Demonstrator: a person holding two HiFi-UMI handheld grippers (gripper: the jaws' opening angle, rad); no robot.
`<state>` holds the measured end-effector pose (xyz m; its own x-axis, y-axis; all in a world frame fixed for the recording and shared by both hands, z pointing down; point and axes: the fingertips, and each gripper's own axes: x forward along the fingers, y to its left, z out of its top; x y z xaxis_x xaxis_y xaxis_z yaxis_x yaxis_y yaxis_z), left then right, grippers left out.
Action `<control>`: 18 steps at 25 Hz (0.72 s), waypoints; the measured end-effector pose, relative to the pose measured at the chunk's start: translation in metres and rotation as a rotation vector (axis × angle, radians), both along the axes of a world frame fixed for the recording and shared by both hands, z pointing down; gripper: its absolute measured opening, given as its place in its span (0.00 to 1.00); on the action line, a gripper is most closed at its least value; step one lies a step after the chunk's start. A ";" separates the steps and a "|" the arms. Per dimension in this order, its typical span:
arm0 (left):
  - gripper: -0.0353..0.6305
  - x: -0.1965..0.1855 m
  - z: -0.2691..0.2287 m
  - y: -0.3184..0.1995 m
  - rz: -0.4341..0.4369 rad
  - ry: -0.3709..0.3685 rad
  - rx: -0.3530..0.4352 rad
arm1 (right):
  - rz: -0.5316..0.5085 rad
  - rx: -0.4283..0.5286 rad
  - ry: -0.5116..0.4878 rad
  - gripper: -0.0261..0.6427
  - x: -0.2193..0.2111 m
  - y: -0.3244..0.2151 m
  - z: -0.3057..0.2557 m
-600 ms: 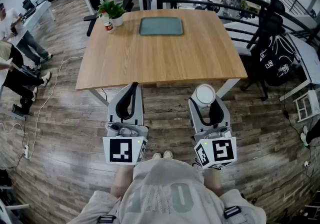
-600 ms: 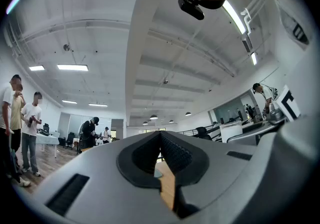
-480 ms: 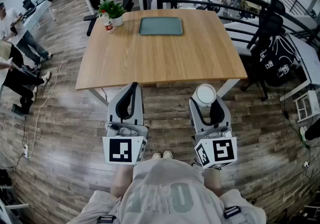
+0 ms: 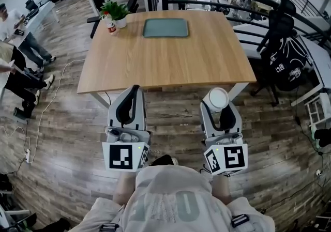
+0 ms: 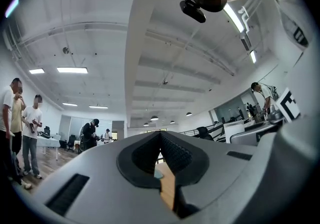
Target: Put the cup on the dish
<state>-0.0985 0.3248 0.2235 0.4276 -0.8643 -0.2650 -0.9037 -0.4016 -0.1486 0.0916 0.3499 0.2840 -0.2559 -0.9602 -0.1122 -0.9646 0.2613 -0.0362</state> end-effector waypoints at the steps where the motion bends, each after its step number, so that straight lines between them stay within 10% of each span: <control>1: 0.07 0.000 0.002 -0.002 -0.004 0.001 -0.005 | 0.001 0.003 -0.019 0.42 0.003 -0.001 0.001; 18: 0.07 -0.013 0.009 -0.095 -0.056 0.052 0.030 | 0.006 0.061 -0.022 0.42 0.023 -0.078 0.004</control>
